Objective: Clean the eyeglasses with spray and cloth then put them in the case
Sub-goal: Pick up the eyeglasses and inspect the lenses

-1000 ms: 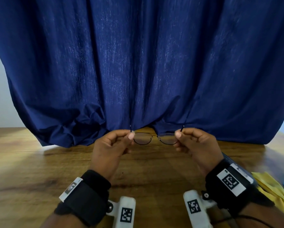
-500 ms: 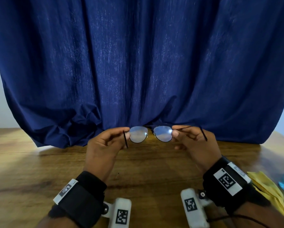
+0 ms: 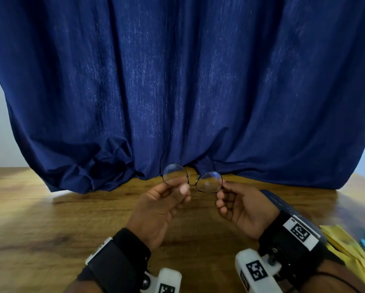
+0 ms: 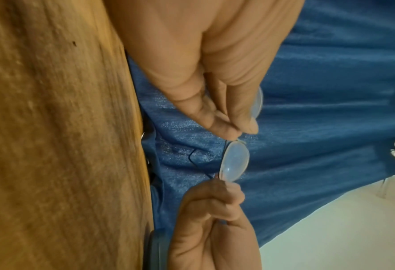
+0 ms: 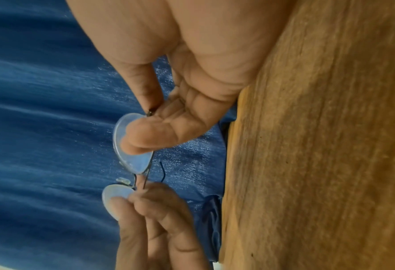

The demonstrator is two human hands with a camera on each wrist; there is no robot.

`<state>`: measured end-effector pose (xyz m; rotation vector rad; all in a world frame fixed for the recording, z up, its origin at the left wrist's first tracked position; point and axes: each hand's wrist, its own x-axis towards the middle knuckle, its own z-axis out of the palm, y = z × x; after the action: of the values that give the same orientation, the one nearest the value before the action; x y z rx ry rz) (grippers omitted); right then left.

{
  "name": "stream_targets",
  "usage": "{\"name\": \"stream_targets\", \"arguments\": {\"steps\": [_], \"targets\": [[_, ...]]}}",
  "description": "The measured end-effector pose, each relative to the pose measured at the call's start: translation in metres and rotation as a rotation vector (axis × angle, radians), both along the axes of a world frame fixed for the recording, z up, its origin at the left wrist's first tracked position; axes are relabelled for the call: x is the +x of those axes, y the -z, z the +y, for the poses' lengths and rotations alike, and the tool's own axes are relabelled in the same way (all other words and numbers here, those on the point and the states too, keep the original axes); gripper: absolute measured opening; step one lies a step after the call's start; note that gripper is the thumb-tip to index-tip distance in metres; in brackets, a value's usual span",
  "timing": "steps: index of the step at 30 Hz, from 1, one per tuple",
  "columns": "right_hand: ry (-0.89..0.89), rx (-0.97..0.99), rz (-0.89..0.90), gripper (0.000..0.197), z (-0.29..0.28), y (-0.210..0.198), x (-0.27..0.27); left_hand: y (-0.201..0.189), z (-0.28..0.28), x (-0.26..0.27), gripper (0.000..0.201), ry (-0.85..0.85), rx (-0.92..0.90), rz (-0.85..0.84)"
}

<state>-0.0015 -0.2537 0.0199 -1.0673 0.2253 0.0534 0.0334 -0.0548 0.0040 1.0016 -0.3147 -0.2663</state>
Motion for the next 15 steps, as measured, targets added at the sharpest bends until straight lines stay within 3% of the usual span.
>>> {"name": "stream_targets", "arguments": {"steps": [6, 15], "targets": [[-0.04, -0.128, 0.025, 0.028, 0.013, 0.008, 0.0, 0.007, -0.003, -0.002, 0.028, 0.021, 0.05, 0.02], [-0.13, -0.455, -0.076, 0.03, 0.023, 0.006, -0.011, 0.008, 0.002, 0.004, 0.012, -0.065, 0.085, 0.066]]}}
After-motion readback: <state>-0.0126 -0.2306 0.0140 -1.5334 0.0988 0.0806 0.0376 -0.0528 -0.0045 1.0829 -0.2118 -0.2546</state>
